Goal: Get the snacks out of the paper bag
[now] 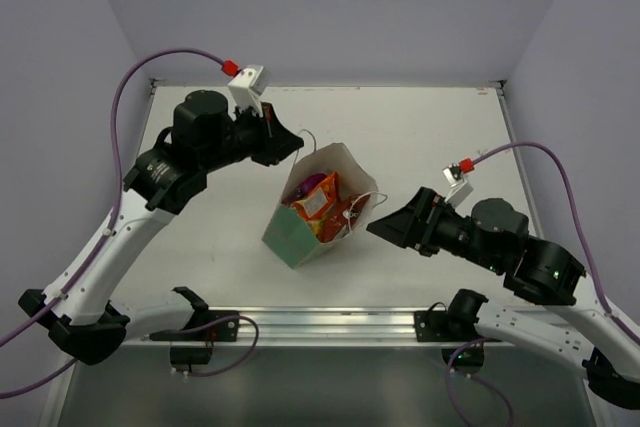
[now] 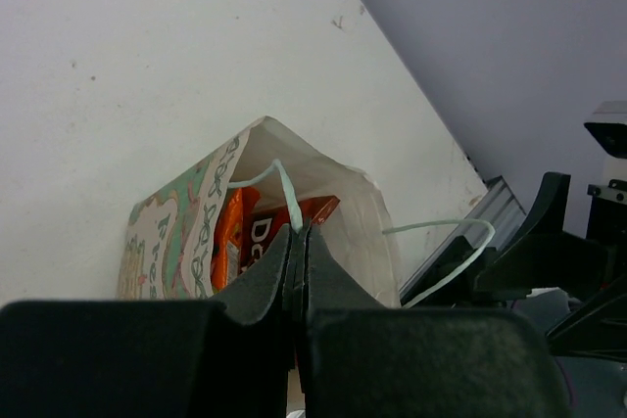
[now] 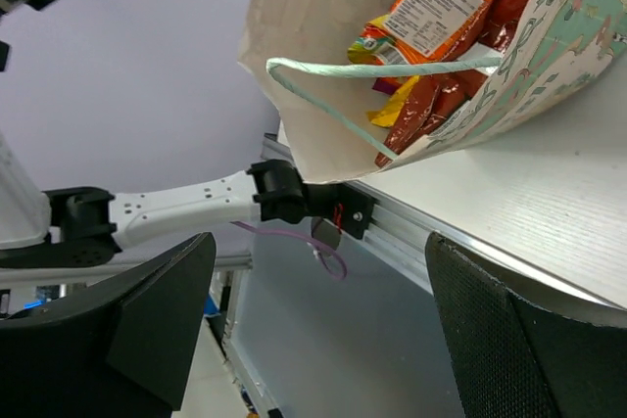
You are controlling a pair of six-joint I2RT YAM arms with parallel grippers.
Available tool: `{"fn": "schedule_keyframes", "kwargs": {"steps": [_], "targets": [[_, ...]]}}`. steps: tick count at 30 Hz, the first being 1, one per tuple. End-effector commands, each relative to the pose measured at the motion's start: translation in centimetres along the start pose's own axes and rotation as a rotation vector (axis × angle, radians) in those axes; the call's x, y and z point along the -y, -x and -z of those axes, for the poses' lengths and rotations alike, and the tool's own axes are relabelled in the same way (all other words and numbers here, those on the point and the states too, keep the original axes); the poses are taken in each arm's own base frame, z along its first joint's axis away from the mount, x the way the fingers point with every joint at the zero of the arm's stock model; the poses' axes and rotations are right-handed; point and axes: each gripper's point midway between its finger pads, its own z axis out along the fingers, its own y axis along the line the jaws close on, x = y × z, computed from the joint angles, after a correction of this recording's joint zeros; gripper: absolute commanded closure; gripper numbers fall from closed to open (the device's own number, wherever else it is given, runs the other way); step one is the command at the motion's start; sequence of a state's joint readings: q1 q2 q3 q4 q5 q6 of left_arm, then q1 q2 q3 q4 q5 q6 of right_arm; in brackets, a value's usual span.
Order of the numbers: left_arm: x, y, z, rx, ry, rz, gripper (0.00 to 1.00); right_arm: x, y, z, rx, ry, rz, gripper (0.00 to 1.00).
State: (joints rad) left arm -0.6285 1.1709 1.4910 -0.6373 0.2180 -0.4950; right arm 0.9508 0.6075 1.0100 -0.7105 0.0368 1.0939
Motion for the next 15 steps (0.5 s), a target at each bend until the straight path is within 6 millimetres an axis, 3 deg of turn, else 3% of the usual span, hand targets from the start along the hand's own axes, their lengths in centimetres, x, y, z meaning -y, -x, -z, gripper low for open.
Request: {"fn": "schedule_keyframes", "kwargs": {"steps": [1,5,9,15], "targets": [[3.4,4.0,1.4,0.158,-0.142,-0.013,1.00,0.3,-0.1,-0.5,-0.005,-0.013,0.033,0.09],[3.1,3.6,1.8,0.162,-0.126,0.027,1.00,-1.1,0.6,-1.9,0.003,-0.007,0.046,0.09],[3.2,3.4,3.5,0.211,-0.133,0.070,1.00,-2.4,1.9,-3.2,0.023,-0.024,0.083,0.07],[2.9,2.5,4.3,0.198,-0.120,0.085,1.00,-3.2,3.9,-5.8,0.060,-0.110,0.153,0.07]]}}
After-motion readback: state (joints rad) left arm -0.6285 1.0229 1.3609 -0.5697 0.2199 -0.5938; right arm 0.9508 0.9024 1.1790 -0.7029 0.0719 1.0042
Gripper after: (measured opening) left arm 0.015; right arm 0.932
